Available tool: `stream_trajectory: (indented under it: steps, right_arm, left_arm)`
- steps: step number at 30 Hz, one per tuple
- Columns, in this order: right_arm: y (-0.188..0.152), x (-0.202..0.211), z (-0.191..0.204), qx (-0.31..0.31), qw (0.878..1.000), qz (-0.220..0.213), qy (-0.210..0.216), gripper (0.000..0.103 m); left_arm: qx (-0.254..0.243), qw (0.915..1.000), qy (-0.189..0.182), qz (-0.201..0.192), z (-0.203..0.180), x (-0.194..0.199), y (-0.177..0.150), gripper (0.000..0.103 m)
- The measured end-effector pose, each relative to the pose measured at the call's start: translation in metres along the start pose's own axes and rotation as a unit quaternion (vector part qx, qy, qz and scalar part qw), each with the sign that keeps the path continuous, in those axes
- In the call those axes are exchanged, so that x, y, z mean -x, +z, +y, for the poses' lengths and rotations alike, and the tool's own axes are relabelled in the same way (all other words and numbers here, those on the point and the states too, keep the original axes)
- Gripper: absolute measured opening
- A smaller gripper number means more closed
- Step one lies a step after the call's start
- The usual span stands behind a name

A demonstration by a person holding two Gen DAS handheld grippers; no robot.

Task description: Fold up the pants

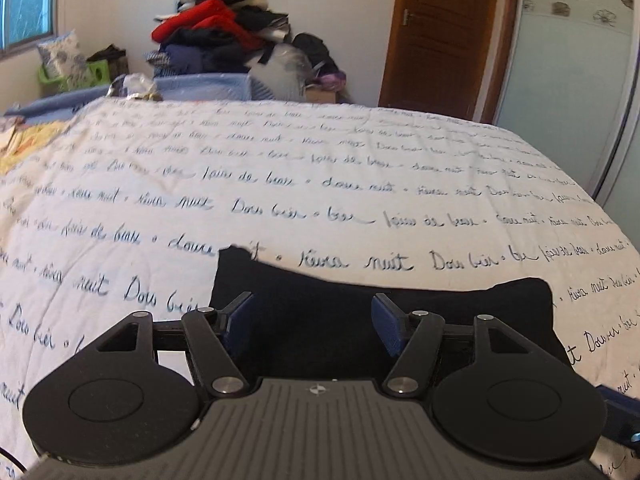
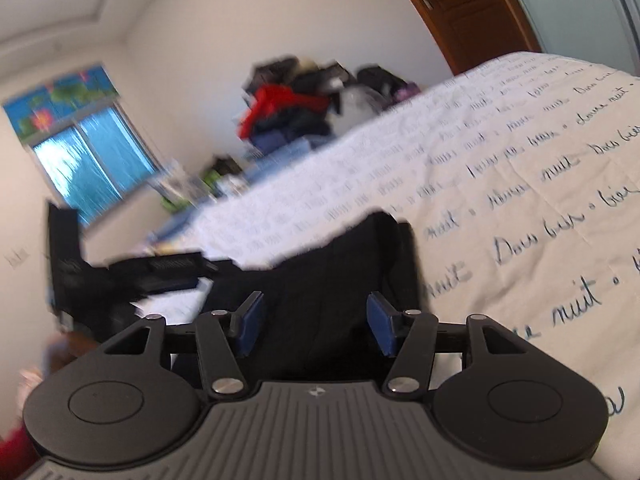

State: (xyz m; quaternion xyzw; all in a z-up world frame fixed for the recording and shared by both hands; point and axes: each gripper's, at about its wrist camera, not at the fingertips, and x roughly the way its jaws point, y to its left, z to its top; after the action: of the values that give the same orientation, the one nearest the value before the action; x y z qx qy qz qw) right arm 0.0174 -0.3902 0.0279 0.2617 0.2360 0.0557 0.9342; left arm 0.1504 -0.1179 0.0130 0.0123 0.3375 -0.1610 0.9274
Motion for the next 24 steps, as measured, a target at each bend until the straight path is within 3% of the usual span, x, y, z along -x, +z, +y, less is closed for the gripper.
stream_trajectory:
  steps: [2, 6, 13, 14, 17, 24]
  right_arm:
    - [-0.003, -0.006, -0.003, -0.006, 1.0, 0.016, -0.014, 0.055]
    - [-0.008, -0.003, -0.008, -0.022, 0.999, 0.031, -0.001, 0.055]
    - [-0.011, -0.012, -0.013, -0.089, 0.993, 0.04, 0.07, 0.057]
    - [-0.01, -0.017, -0.013, -0.096, 0.992, 0.04, 0.075, 0.054]
    - [-0.01, -0.032, -0.01, -0.09, 0.994, 0.037, 0.046, 0.015]
    - [-0.012, -0.016, -0.005, -0.061, 0.998, 0.007, 0.01, 0.01]
  left_arm:
    - [-0.001, 1.0, -0.002, 0.001, 0.002, 0.001, -0.003, 0.065]
    - [-0.029, 0.9995, 0.005, -0.015, -0.007, 0.006, -0.008, 0.065]
    - [-0.039, 0.9992, 0.001, -0.01, -0.018, -0.001, -0.016, 0.066]
    - [-0.038, 0.9992, 0.001, -0.009, -0.018, -0.002, -0.016, 0.066]
    - [-0.039, 0.9992, 0.0, -0.01, -0.018, 0.001, -0.018, 0.066]
    - [-0.046, 0.9988, -0.005, -0.016, -0.02, 0.004, -0.019, 0.068]
